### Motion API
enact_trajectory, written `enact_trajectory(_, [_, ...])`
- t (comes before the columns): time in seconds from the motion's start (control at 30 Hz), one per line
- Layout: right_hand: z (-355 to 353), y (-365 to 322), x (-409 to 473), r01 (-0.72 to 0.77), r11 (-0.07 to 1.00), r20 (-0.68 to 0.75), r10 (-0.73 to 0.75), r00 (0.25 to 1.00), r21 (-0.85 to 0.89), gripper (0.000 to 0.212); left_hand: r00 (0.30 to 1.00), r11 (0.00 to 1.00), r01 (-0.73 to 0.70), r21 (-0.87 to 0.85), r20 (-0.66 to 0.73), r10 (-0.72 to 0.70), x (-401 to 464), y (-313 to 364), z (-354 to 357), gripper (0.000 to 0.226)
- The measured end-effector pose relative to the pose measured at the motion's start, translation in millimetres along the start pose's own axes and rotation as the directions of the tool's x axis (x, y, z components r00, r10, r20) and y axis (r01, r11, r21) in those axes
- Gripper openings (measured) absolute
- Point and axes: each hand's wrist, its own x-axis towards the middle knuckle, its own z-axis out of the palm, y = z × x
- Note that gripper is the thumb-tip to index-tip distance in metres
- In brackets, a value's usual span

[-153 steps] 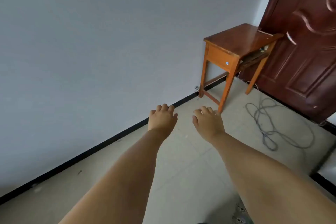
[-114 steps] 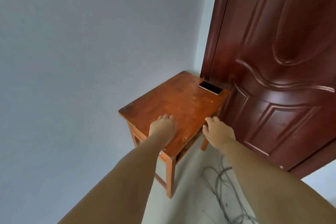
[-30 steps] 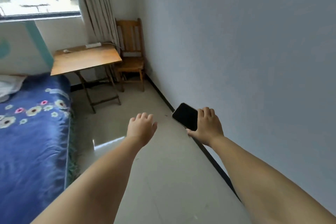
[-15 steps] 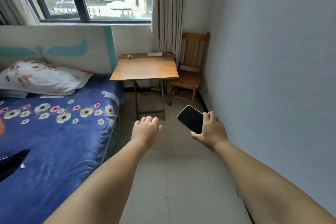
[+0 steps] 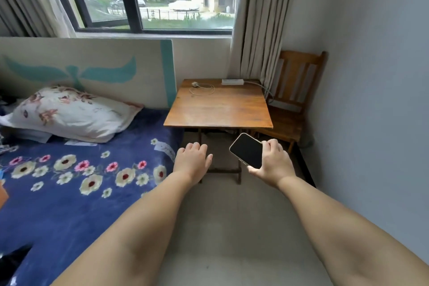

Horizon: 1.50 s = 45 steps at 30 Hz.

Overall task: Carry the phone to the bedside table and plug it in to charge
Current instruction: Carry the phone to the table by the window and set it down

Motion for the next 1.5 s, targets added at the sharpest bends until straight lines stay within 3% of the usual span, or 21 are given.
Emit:
enact_trajectory(0.27, [34, 10, 169, -0.075, 0.997, 0.012, 0.075, 0.997, -0.010, 0.073, 0.999, 0.999, -0.015, -0.033, 0.033, 0.016, 171, -53, 20, 0.039])
enact_trajectory(0.7, [103, 83, 461, -0.118, 0.993, 0.014, 0.118, 0.993, 0.020, 0.068, 0.999, 0.999, 0.021, -0.039, 0.045, -0.019, 469, -75, 78, 0.043])
enact_trajectory(0.9, [145, 116, 560, -0.173, 0.985, 0.138, 0.170, 0.976, 0.008, 0.071, 0.984, 0.998, 0.053, -0.039, 0.174, -0.045, 581, -85, 116, 0.042])
enact_trajectory(1.07, [190, 130, 620, -0.197, 0.980, 0.221, 0.199, 0.955, -0.030, 0.073, 0.974, 0.999, -0.002, -0.045, 0.225, 0.012, 654, -98, 161, 0.040])
enact_trajectory(1.4, [323, 129, 758, -0.484, 0.874, 0.332, 0.441, 0.833, 0.052, 0.075, 0.930, 0.990, -0.018, -0.140, 0.360, 0.067, 796, -145, 290, 0.040])
enact_trajectory(1.5, [362, 134, 778, -0.536, 0.842, 0.384, 0.478, 0.790, 0.053, 0.077, 0.939, 0.985, -0.028, -0.171, 0.334, 0.084, 817, -150, 329, 0.043])
